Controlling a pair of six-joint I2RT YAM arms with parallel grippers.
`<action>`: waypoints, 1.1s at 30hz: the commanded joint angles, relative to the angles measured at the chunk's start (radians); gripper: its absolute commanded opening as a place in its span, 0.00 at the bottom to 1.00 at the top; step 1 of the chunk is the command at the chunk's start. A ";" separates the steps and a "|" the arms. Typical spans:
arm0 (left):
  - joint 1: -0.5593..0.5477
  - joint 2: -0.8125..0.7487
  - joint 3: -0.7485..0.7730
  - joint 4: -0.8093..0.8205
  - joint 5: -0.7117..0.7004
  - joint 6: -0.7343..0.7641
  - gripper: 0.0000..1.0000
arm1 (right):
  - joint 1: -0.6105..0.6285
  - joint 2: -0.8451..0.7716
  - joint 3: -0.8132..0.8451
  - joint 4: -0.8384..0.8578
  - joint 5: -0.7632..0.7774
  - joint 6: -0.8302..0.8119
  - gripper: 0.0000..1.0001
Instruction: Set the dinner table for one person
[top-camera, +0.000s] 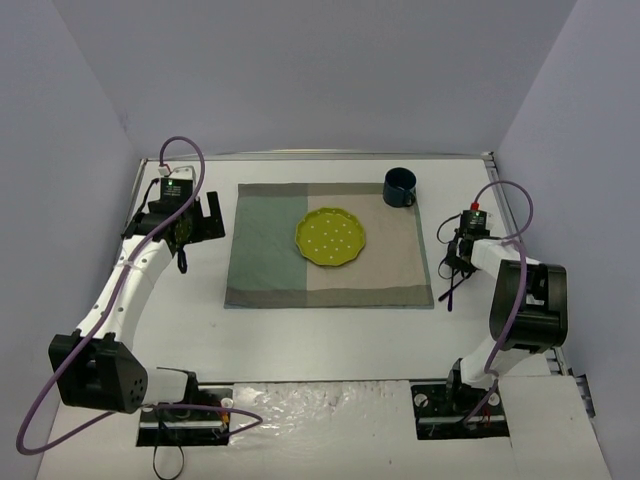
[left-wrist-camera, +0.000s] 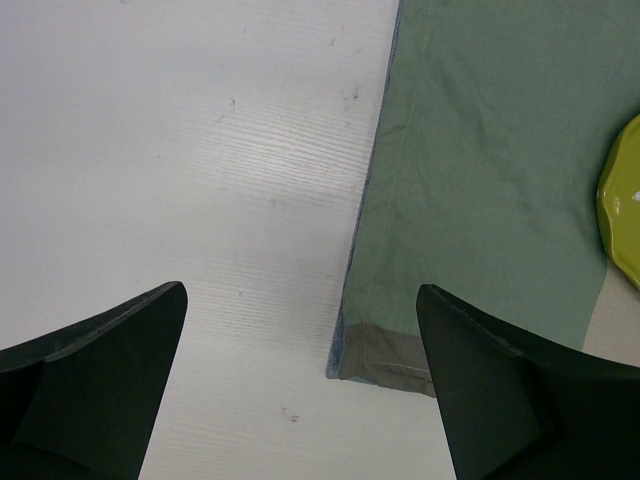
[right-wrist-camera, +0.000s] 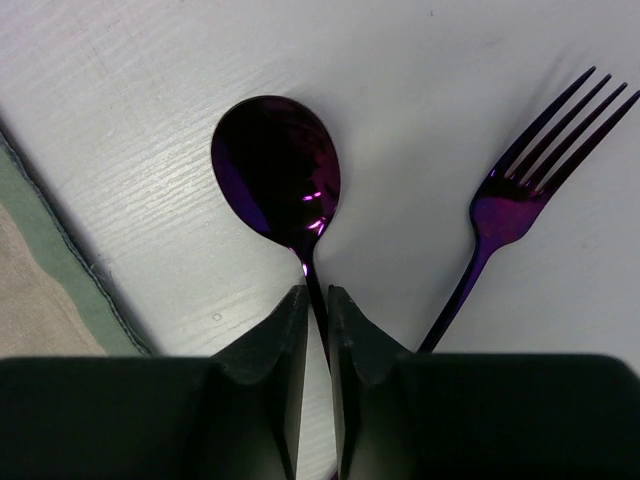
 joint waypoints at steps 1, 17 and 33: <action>0.008 -0.034 0.009 0.028 -0.019 0.008 0.97 | -0.005 0.023 0.036 -0.009 -0.018 -0.011 0.06; 0.008 -0.027 0.005 0.036 -0.016 0.003 0.97 | 0.070 -0.070 0.188 0.008 0.143 -0.096 0.00; 0.006 -0.019 0.003 0.036 -0.018 0.005 0.97 | 0.327 -0.038 0.300 -0.080 0.074 -0.142 0.00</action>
